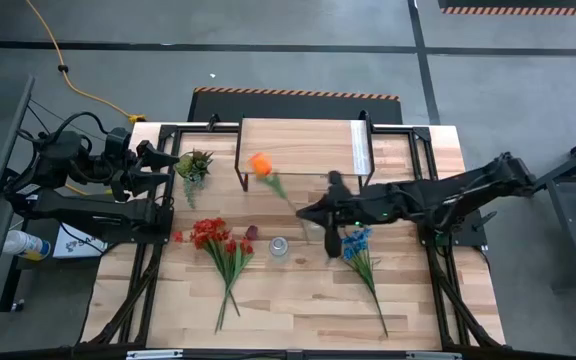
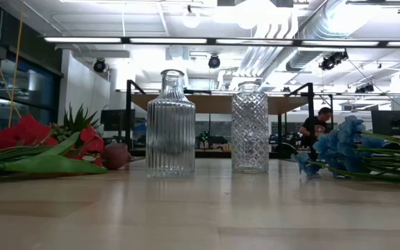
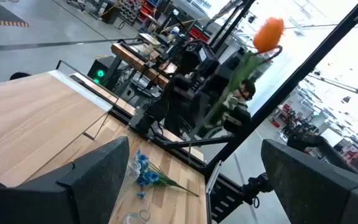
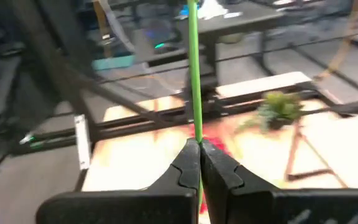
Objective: Pick and place flowers into a vace then onto a shelf
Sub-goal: Put the orange flower into the top transparent vase
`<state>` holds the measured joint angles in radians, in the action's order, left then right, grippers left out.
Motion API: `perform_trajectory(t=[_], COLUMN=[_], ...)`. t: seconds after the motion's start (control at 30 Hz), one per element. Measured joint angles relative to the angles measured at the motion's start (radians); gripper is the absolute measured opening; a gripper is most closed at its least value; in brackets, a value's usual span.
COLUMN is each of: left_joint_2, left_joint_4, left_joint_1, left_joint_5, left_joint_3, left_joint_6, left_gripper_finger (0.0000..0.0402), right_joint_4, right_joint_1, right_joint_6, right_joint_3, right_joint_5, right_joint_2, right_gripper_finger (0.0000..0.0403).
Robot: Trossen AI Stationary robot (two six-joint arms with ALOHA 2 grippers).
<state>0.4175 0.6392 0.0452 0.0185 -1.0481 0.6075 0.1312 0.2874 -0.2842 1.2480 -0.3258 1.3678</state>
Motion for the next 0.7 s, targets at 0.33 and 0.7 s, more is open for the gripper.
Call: perform_trajectory(t=[0.33, 0.7], left_joint_2=[0.0, 0.0], left_joint_4=[0.0, 0.0], left_joint_1=[0.0, 0.0], left_joint_5=[0.039, 0.055], left_joint_3=[0.0, 0.0], left_joint_6=[0.0, 0.001], left_gripper_finger=[0.0399, 0.0399], right_joint_4=[0.074, 0.114], right_joint_1=[0.16, 0.251], right_joint_6=[0.021, -0.127], right_joint_3=[0.0, 0.0], right_joint_5=[-0.484, -0.919], right_joint_2=[-0.036, 0.066], right_gripper_finger=[0.0, 0.0])
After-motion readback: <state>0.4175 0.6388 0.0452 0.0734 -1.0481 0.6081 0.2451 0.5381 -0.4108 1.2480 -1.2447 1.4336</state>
